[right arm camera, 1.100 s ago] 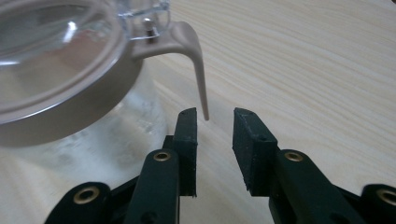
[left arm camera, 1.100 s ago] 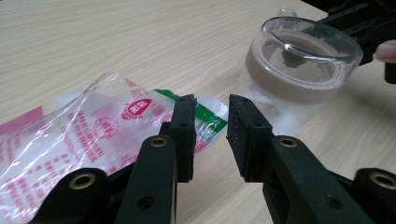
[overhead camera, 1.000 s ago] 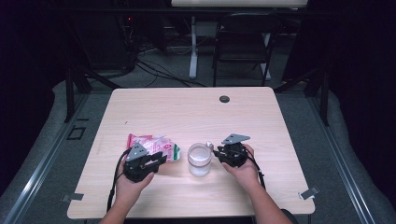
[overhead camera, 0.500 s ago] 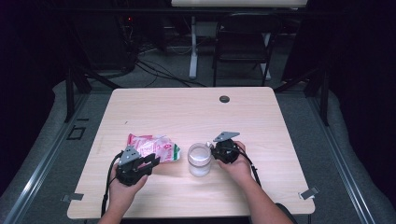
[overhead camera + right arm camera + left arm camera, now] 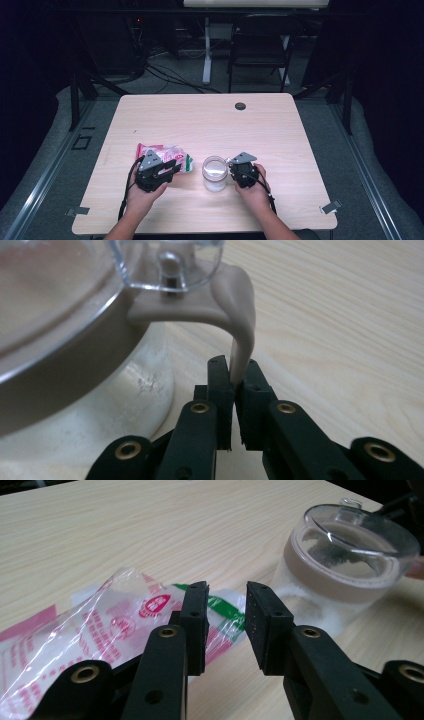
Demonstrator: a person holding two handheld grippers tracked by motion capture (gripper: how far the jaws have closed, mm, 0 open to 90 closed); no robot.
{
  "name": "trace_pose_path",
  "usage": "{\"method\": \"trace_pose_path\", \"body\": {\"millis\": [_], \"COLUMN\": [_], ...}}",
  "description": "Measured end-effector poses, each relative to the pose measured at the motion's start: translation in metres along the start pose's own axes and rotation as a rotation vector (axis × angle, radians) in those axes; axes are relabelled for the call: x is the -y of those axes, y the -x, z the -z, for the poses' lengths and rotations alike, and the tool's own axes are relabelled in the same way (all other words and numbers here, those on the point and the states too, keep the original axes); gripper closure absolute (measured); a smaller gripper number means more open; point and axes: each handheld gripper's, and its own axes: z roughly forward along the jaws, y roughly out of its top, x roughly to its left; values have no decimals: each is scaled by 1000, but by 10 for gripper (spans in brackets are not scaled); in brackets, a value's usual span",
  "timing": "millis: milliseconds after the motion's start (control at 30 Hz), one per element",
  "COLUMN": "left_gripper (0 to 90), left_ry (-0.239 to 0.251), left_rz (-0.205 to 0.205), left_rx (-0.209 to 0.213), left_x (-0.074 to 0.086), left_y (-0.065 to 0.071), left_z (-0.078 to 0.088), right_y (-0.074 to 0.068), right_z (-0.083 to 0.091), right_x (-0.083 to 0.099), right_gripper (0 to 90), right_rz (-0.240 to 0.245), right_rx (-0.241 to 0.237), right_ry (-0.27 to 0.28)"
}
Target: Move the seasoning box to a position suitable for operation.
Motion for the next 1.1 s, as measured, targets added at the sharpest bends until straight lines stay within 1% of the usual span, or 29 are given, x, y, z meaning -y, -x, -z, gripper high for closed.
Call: {"method": "trace_pose_path", "body": {"millis": [33,67,100,167,200,267,333,433,467,533,567,600,633,667,700,767,833,867,900,967,1000,1033,1100], "left_gripper": [710,707,701,696,694,692,689,674,674,661,657,650,646,641,641,630,627,622,617,609,601,597,588], "left_ry": [-1,-1,3,3,3,3,-1,-3,-8,-5,-5,-5,-10,-10,-11,-18,-18,-18,-17,-18,-19,-19,-24], "left_rz": [-3,-3,-8,-6,-6,-7,-10,-4,-9,1,4,11,22,22,20,25,29,29,35,32,27,32,31], "left_rx": [10,10,20,36,36,48,56,64,66,65,66,67,70,70,67,60,59,59,60,52,49,42,36], "left_x": [-3,-3,-8,-12,-12,-15,-18,-21,-21,-22,-23,-23,-23,-23,-23,-23,-23,-23,-22,-21,-21,-19,-17], "left_y": [0,0,1,2,2,3,4,5,5,5,5,5,4,4,4,4,4,4,5,5,5,6,5], "left_z": [-4,-4,-10,-14,-14,-19,-24,-30,-31,-33,-34,-35,-36,-36,-37,-37,-36,-36,-35,-34,-34,-33,-31], "right_y": [-2,-2,-5,-7,-7,-8,-9,-10,-10,-8,-8,-6,-5,-5,-3,1,4,6,8,9,12,13,17], "right_z": [3,3,8,12,15,17,23,33,33,40,42,49,51,51,55,65,72,75,78,79,81,80,80], "right_x": [2,2,8,12,14,16,19,22,22,22,22,21,21,21,20,17,15,14,13,13,12,12,11], "right_gripper": [855,855,845,835,830,823,806,759,759,706,698,667,655,655,646,609,594,588,584,581,579,579,575], "right_rz": [3,3,-12,-25,-31,-37,-43,-42,-42,-51,-52,-47,-56,-56,-53,-69,-73,-69,-74,-78,-82,-88,-99], "right_rx": [11,11,22,12,9,4,-16,-31,-31,-60,-65,-77,-84,-84,-90,-92,-83,-88,-84,-82,-79,-78,-75], "right_ry": [-2,-2,-2,1,0,4,14,32,32,44,55,64,75,75,74,118,156,159,177,186,201,209,242]}}
